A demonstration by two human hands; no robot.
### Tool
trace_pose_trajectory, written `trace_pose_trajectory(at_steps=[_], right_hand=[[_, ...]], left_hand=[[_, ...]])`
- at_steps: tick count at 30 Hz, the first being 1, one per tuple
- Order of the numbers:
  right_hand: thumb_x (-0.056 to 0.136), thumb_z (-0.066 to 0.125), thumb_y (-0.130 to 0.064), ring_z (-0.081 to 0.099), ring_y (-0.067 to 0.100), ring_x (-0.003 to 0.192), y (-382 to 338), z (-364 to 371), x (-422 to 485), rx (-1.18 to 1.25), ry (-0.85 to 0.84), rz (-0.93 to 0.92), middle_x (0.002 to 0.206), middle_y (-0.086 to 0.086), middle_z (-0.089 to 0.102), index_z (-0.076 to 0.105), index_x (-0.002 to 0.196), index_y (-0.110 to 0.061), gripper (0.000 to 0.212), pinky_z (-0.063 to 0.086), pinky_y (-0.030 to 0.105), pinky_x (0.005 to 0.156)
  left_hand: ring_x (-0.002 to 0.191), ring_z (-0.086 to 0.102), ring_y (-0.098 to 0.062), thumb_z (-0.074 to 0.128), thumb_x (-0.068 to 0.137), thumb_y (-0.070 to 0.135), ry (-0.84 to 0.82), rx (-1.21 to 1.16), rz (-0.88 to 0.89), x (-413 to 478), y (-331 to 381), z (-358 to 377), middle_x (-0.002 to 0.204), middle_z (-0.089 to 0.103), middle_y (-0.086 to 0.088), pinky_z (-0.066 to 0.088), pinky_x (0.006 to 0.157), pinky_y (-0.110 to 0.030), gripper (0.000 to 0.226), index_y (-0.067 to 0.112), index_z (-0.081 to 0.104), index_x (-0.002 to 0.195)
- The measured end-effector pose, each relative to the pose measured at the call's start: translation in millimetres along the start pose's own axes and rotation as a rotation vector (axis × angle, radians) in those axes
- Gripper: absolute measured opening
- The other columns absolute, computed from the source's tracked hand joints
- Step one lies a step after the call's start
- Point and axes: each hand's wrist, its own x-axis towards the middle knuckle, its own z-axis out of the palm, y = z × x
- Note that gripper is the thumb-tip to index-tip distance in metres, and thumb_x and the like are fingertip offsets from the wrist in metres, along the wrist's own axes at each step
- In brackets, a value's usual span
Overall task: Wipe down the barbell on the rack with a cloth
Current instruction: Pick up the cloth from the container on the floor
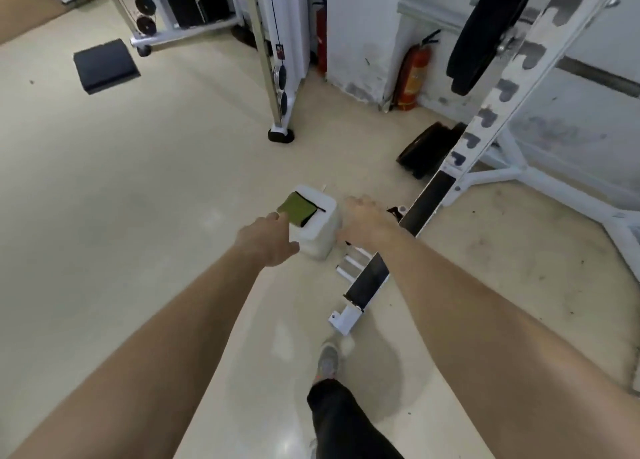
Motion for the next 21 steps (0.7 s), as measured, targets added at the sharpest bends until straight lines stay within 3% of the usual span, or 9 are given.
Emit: trace_pose_trajectory(at_steps=[6, 11, 15, 21], right_hand=[[0.09, 0.06, -0.047, 0.045, 0.034, 0.122, -1, 58, 156, 0.11, -0.136, 0.015, 0.135, 0.014, 0.043, 0.034, 0.143, -0.012, 0.069, 0.046, 0.049, 0.096], [0.089, 0.058, -0.041, 0.051, 0.029, 0.111, 19, 133, 281, 0.251, -0.188, 0.126, 0.129, 0.012, 0.048, 0.041, 0.135, -0.013, 0.057, 0.05, 0.047, 0.091], [0.092, 0.059, -0.042, 0.046, 0.03, 0.125, 36, 210, 381, 0.328, -0.207, 0.184, 0.144, 0.012, 0.041, 0.028, 0.151, -0.013, 0.072, 0.046, 0.046, 0.099], [0.094, 0.059, -0.036, 0.05, 0.028, 0.125, 61, 339, 508, 0.543, -0.203, 0.324, 0.144, 0.009, 0.047, 0.031, 0.152, -0.016, 0.068, 0.045, 0.044, 0.101]], left_hand=[[0.122, 0.051, -0.026, 0.054, 0.093, 0.045, -0.048, -0.083, -0.069, 137, -48, 37, 0.138, 0.049, -0.004, 0.05, 0.09, -0.044, 0.063, 0.02, 0.032, 0.147], [0.12, 0.052, -0.025, 0.054, 0.094, 0.041, -0.119, -0.16, -0.113, 266, -78, 111, 0.134, 0.053, -0.003, 0.049, 0.089, -0.042, 0.057, 0.02, 0.037, 0.144], [0.124, 0.05, -0.027, 0.057, 0.091, 0.04, -0.156, -0.311, -0.131, 389, -92, 187, 0.136, 0.053, -0.005, 0.048, 0.096, -0.046, 0.057, 0.022, 0.041, 0.143], [0.108, 0.05, -0.029, 0.059, 0.09, 0.029, -0.045, -0.325, -0.036, 545, -97, 310, 0.113, 0.055, -0.005, 0.046, 0.073, -0.037, 0.031, 0.017, 0.055, 0.118]])
